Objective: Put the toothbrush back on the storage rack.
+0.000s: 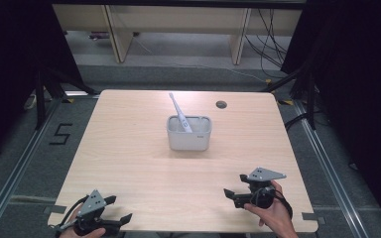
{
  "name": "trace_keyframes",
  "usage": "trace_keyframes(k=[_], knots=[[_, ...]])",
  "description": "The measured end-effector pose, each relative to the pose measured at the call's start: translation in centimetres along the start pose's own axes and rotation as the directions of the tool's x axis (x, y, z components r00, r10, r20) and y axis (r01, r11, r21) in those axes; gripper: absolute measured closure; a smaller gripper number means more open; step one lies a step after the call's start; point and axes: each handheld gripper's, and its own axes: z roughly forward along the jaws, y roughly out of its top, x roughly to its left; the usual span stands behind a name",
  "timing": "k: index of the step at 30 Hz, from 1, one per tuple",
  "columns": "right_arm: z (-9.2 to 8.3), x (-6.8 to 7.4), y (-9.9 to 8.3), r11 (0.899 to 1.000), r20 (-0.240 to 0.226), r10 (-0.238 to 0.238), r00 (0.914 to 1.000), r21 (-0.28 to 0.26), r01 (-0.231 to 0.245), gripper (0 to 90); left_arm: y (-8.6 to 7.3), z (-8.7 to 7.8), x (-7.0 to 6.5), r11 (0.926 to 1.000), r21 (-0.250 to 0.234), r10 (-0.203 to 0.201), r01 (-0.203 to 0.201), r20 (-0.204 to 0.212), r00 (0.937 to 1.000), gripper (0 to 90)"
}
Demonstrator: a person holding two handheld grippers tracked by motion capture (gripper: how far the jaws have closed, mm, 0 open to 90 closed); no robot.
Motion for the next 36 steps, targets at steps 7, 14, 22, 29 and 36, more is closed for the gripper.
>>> trace_keyframes(k=[7,14,22,29,36], knots=[[-0.3,0.1,-0.8,1.0,0.007,-0.003,1.0,0.025,0.003,16.0,0.0,0.0,0.0,1.0,0.0,0.0,0.0,0.0,1.0,14.9],[-0.8,0.3,-1.5,0.999,0.003,0.013,0.9999,0.03,-0.013,16.0,0.0,0.0,0.0,1.0,0.003,-0.001,0.001,-0.001,1.0,14.9],[-1.2,0.2,-2.1,0.999,0.025,0.003,0.9997,0.042,-0.004,16.0,0.0,0.1,0.0,1.0,-0.003,-0.001,0.001,0.001,1.0,14.9],[-1.4,0.2,-2.4,0.998,0.025,0.022,0.9994,0.057,-0.024,16.0,0.0,0.1,0.0,1.0,-0.004,-0.003,0.003,0.001,1.0,14.9],[-1.3,0.2,-2.5,0.997,0.014,0.036,0.9993,0.072,-0.037,16.0,0.0,0.1,0.0,1.0,-0.003,-0.001,0.001,0.0,1.0,14.9]])
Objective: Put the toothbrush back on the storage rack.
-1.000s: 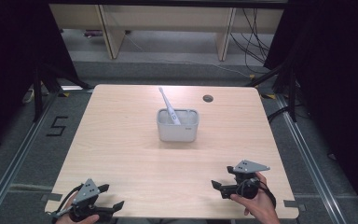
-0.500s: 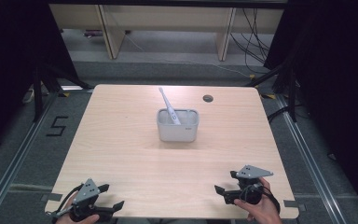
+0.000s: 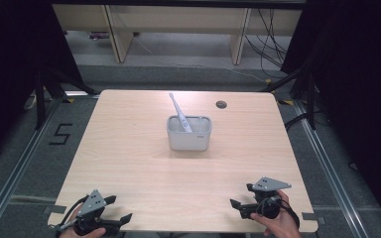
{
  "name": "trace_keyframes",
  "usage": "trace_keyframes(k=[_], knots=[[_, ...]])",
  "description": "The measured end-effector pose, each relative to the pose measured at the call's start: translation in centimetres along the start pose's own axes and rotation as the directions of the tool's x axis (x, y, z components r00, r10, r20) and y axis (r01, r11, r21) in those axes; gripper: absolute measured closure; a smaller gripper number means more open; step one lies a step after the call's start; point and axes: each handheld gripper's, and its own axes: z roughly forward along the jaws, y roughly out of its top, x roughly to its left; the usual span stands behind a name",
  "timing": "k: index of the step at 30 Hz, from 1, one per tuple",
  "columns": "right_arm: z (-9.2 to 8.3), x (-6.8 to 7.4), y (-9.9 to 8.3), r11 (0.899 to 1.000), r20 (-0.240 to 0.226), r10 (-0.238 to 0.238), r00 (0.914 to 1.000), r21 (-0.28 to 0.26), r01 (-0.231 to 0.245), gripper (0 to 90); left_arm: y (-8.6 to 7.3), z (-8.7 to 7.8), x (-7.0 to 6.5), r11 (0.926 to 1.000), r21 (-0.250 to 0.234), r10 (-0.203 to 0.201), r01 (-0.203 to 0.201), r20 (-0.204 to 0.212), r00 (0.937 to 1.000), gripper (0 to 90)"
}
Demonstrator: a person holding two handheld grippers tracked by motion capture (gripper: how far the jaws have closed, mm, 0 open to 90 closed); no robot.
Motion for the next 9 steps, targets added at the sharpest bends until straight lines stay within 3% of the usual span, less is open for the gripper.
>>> trace_keyframes(k=[2,7,8,9], knots=[[0.04,-0.15,0.02,1.0,0.01,-0.027,0.9996,-0.006,0.027,16.0,0.0,0.0,0.0,1.0,-0.001,0.0,0.0,0.0,1.0,14.9],[0.13,-0.21,-0.04,0.999,0.007,-0.034,0.9994,-0.003,0.034,16.0,0.02,-0.06,0.0,1.0,0.006,0.001,-0.001,-0.003,1.0,14.9],[0.24,-0.21,-0.07,1.0,-0.01,-0.017,0.9998,-0.003,0.017,16.0,0.02,-0.05,0.0,1.0,0.005,0.001,-0.001,-0.003,1.0,14.9],[0.13,-0.28,-0.04,1.0,0.007,-0.026,0.9996,-0.001,0.026,16.0,0.02,-0.05,0.0,1.0,0.005,0.001,-0.001,-0.003,1.0,14.9]])
